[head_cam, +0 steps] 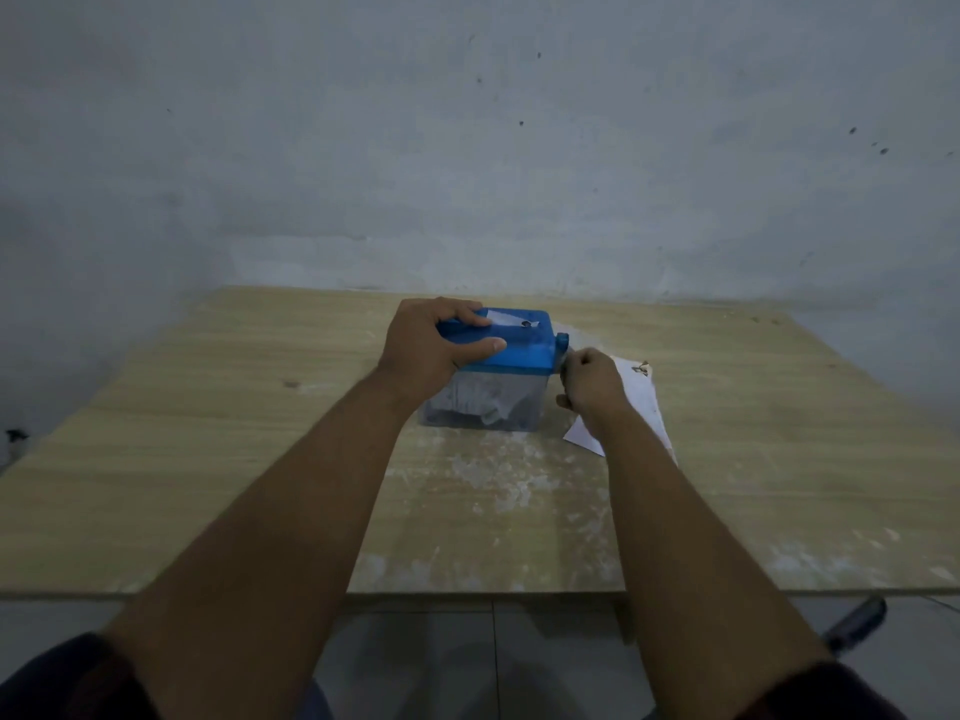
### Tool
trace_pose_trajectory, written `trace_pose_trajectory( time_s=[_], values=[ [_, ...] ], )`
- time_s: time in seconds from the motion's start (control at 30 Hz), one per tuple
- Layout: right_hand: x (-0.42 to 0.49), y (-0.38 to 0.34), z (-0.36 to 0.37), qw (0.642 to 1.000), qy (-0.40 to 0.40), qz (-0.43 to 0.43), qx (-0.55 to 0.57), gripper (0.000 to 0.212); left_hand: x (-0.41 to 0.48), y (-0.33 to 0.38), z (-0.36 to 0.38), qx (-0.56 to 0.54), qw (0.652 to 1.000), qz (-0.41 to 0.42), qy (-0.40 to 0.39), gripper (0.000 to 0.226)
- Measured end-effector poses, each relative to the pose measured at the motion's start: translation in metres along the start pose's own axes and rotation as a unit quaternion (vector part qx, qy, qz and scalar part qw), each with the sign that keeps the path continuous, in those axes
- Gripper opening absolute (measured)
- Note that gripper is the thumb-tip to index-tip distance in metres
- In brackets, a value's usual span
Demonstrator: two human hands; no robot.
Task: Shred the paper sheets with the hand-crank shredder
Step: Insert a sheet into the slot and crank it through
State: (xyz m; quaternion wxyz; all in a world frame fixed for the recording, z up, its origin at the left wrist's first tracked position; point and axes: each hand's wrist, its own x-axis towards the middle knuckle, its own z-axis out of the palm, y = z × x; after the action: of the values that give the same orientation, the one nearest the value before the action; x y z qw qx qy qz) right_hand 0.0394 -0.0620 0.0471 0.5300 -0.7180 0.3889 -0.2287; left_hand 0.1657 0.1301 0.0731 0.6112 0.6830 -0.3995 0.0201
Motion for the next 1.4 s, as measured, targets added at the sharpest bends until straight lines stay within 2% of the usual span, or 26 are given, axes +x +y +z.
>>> trace_pose_trajectory(
  time_s=[0.13,0.2,0.4,0.6,0.7,0.8,0.9,1.0,1.1,1.2,1.3,1.4],
  values=[
    [-0.036,0.015,0.005,0.994,0.080,-0.055,-0.050,0.033,0.000,0.002,0.001,0.003,1.000,-0.001,0.000,0.031],
    [-0.054,0.015,0.001,0.992,0.095,-0.069,-0.034,0.036,0.000,0.002,0.001,-0.001,1.000,-0.002,0.001,0.030],
    [-0.075,-0.033,-0.029,0.985,0.084,-0.113,0.096,0.020,0.001,0.002,0.000,0.004,1.000,-0.001,0.001,0.029],
    [-0.040,-0.074,-0.038,0.985,0.042,-0.155,0.068,0.034,0.002,0.003,-0.004,0.027,1.000,0.011,-0.005,0.030],
    [-0.020,-0.085,-0.035,0.987,0.010,-0.138,0.083,0.041,0.001,0.004,-0.003,0.026,1.000,0.010,-0.008,0.030],
    [0.001,-0.079,-0.026,0.987,0.005,-0.098,0.124,0.036,0.000,0.003,-0.003,0.023,1.000,0.012,-0.007,0.030],
    [0.016,-0.054,-0.016,0.994,0.013,-0.062,0.086,0.038,0.000,0.002,-0.001,0.026,1.000,0.010,-0.005,0.032],
    [0.014,-0.019,-0.009,0.999,-0.021,-0.008,0.022,0.031,0.000,0.001,0.000,0.021,1.000,0.001,-0.001,0.032],
    [0.000,0.010,-0.006,0.998,-0.019,0.008,0.052,0.028,-0.001,0.001,0.001,0.023,1.000,0.006,0.000,0.033],
    [-0.018,0.019,-0.011,0.999,-0.014,-0.001,0.048,0.034,-0.003,0.004,0.000,0.032,0.999,0.002,-0.003,0.035],
    [-0.037,0.018,-0.028,0.998,-0.005,-0.065,-0.017,0.038,-0.006,0.004,-0.003,0.090,0.996,0.015,0.006,0.046],
    [-0.048,0.026,-0.049,0.986,0.013,-0.143,-0.084,0.032,-0.016,0.000,-0.002,0.266,0.961,0.052,0.056,0.053]
  ],
)
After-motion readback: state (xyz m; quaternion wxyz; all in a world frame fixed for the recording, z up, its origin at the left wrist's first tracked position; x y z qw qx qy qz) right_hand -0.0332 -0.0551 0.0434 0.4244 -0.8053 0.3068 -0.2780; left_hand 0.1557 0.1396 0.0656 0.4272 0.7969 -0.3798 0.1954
